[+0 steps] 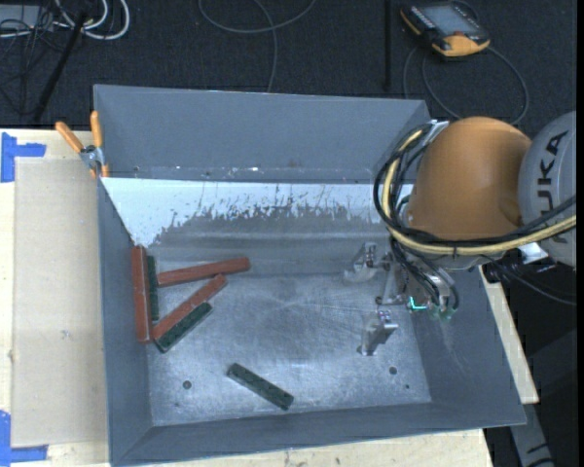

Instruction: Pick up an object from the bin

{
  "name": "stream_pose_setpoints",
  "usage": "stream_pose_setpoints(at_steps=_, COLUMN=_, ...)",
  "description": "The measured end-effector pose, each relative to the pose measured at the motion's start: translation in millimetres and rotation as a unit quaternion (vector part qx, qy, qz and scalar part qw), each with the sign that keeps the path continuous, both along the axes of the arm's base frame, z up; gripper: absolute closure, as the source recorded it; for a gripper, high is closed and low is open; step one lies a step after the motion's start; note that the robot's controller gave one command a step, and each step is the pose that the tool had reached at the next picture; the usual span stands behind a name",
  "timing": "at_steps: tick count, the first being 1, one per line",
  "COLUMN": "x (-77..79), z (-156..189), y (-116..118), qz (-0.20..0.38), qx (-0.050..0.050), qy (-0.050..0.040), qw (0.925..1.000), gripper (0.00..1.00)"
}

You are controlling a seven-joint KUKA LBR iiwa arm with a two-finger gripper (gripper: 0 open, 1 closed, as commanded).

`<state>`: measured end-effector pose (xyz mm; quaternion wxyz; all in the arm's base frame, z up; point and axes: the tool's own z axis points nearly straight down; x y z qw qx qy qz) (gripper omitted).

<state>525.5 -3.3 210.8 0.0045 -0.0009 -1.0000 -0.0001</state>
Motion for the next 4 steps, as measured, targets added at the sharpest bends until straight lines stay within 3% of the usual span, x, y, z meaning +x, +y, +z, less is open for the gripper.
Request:
stream_pose_setpoints(at_steps=1, x=1.5, z=4, y=0, qz=0.000, qx=0.000, qy=-0.0038, qw=1.0000, gripper=0.00)
stream_pose_setpoints(at_steps=2, x=-16.8, z=-36, y=23, qz=0.015, qx=-0.001, qy=-0.0080, qw=0.9998, gripper=0.00)
stream_pose_setpoints(at_steps=3, x=-24.5, z=-53, y=33, qz=0.022, qx=0.000, qy=-0.0050, qw=0.9998, gripper=0.00)
stream_pose_setpoints(at_steps=4, x=-7.3, z=-75, y=40, qz=0.081, qx=0.000, qy=-0.0039, qw=0.9967, gripper=0.00)
